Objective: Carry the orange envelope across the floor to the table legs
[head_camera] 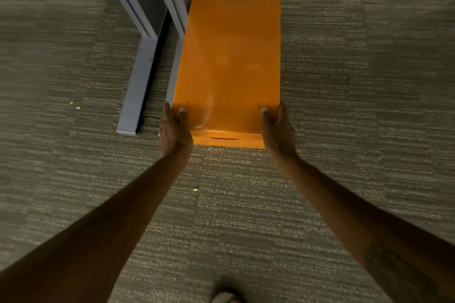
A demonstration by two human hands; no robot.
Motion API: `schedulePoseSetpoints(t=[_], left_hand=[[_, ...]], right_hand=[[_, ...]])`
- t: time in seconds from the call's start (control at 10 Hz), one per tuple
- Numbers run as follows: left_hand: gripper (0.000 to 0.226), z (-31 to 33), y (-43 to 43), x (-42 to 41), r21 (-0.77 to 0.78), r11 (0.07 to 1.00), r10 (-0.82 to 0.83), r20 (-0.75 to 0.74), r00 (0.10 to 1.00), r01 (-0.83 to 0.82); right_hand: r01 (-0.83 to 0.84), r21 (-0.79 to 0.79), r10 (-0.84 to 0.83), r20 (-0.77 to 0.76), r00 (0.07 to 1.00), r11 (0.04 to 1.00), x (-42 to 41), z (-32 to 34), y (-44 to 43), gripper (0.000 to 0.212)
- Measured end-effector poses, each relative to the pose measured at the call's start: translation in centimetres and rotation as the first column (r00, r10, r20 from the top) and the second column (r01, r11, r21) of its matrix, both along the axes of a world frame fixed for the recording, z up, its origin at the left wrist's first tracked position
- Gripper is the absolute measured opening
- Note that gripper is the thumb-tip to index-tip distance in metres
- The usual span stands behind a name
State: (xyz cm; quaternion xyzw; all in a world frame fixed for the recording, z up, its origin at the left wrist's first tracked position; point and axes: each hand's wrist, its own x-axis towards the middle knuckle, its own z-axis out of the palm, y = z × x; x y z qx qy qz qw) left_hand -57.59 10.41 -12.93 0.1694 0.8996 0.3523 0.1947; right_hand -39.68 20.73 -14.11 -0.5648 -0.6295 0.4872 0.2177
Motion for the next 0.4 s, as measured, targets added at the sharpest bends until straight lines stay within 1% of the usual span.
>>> schedulePoseSetpoints(t=[0.1, 0.2, 0.3, 0.4], left_hand=[[0.065, 0.9, -1.1, 1.7, 0.015, 1.0, -0.02, -0.046, 0.999, 0.02], [0.068, 1.6, -2.2, 3.8, -0.022, 0.997, -0.081, -0.12, 0.989, 0.079], [0.068, 2.5, -3.5, 6.8, -0.042, 0.989, -0.148, -0.118, 0.982, 0.144], [0.062, 3.1, -4.1, 10.0, -0.044, 0.988, -0.155, -0.098, 0.983, 0.151]], right_hand=[[-0.072, -0.027, 0.071, -0.013, 0.997, 0.997, 0.6, 0.8, -0.4, 0.072], [-0.132, 0.029, 0.131, 0.015, 0.991, 0.991, 1.0, 1.3, -1.4, 0.077], [-0.193, -0.004, 0.193, 0.058, 0.98, 0.981, 2.6, 2.3, -3.0, 0.075], [-0.26, -0.039, 0.262, 0.101, 0.96, 0.965, 4.7, 3.0, -4.0, 0.073]])
